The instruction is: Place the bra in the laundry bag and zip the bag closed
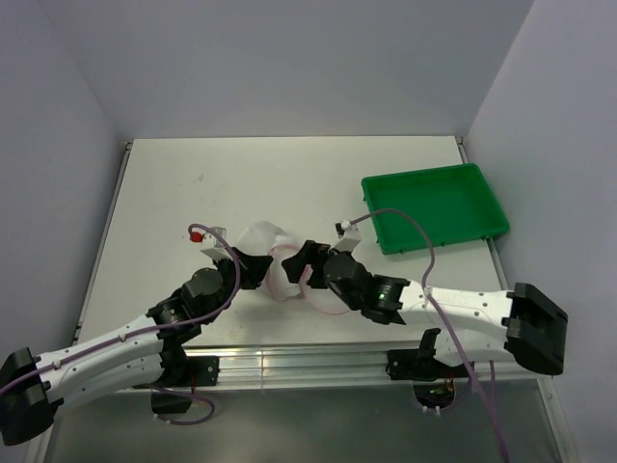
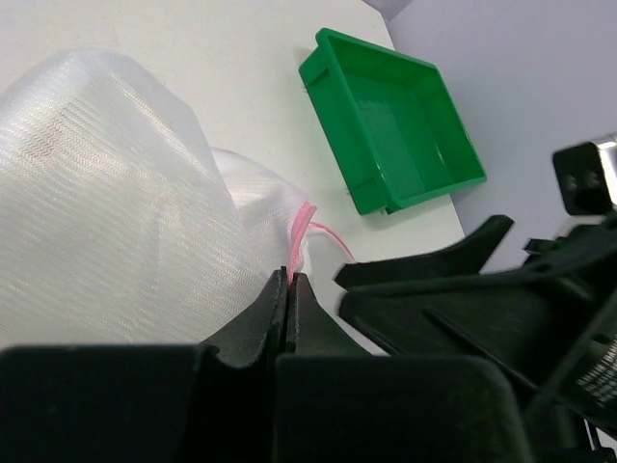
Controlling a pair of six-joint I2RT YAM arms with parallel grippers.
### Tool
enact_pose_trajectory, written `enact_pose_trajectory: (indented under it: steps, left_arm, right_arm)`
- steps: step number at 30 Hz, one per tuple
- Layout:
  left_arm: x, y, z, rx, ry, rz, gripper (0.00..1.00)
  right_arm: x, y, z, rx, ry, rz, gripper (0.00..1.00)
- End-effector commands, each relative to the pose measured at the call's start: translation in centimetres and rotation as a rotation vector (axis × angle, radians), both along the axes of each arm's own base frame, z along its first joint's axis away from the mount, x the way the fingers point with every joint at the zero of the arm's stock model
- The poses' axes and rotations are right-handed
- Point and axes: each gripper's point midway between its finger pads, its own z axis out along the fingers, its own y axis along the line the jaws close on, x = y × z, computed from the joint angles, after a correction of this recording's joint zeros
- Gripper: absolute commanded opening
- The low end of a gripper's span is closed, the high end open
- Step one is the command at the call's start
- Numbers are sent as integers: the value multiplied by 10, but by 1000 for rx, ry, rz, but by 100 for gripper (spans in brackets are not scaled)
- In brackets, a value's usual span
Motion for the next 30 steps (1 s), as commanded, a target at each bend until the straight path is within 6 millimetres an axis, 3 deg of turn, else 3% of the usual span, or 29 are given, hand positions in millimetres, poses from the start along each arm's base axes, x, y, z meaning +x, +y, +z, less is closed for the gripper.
enact_pose_trajectory:
  steps: [1, 4, 5, 9, 11, 15, 18, 21, 26, 30]
  left_arm:
    - [7, 0, 24, -33, -33, 32, 0]
    - [8, 0, 23, -24, -34, 36, 0]
    - [8, 1, 24, -25, -36, 39, 0]
    - [8, 2, 28, -22, -49, 37, 0]
    - [8, 3, 30, -14, -55, 38, 0]
    - [8, 2, 34, -7, -62, 27, 0]
    - [8, 0, 33, -1, -62, 19, 0]
    - [7, -3, 31, 0, -59, 10, 0]
    - [7, -5, 31, -3, -59, -1, 0]
    - [6, -6, 33, -3, -63, -9, 0]
  right_arm:
    - [-14, -22, 2, -43, -16, 32, 99]
    - [-18, -50, -6, -88, -8, -2, 97]
    - [-19, -64, -19, -130, 7, -29, 94]
    - [-25, -117, -56, -220, 96, -136, 51]
    - [-34, -141, -83, -276, 149, -169, 53]
    - [-47, -154, -99, -217, 209, -195, 71]
    - [-51, -164, -110, -223, 226, -224, 76]
    - [-54, -165, -120, -247, 255, -218, 77]
    - [-50, -150, -126, -187, 268, -195, 77]
    - [-41, -151, -130, -147, 265, -236, 65]
